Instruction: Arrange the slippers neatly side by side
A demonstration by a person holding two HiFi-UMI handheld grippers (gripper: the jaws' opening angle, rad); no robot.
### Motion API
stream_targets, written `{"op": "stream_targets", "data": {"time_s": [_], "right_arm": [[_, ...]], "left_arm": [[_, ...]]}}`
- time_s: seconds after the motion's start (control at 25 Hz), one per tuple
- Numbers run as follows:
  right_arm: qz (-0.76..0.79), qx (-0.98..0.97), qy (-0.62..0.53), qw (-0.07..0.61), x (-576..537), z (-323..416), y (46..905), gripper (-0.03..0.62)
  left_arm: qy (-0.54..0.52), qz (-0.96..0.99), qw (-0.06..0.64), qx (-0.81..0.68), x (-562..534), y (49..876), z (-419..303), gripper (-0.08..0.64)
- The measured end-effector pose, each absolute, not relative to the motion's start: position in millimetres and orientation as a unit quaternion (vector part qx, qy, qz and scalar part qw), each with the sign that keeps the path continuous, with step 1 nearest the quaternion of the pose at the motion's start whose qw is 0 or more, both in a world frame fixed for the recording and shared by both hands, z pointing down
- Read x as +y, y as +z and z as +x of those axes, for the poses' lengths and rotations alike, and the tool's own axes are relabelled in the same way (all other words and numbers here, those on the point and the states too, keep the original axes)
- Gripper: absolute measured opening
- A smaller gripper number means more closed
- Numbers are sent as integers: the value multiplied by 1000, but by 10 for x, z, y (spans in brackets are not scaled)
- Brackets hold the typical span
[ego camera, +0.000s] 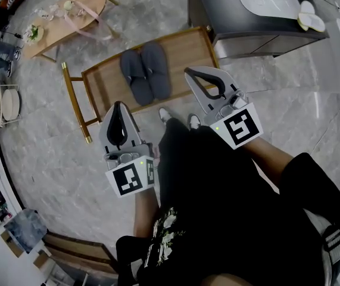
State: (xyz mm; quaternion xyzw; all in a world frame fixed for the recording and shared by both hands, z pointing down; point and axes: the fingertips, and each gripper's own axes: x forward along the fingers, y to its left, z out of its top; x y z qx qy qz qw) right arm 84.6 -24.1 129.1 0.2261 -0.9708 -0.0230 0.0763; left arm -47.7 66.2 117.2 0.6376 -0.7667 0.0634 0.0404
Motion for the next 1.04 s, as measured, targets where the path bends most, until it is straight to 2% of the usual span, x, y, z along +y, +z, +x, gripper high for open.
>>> {"op": "stream_targets", "data": {"time_s": [1.04], "right_arm": [[195, -979, -21, 50, -82, 714, 1228, -3]], "left_arm": [[95, 643, 29, -760, 705, 1146, -329, 3]]}}
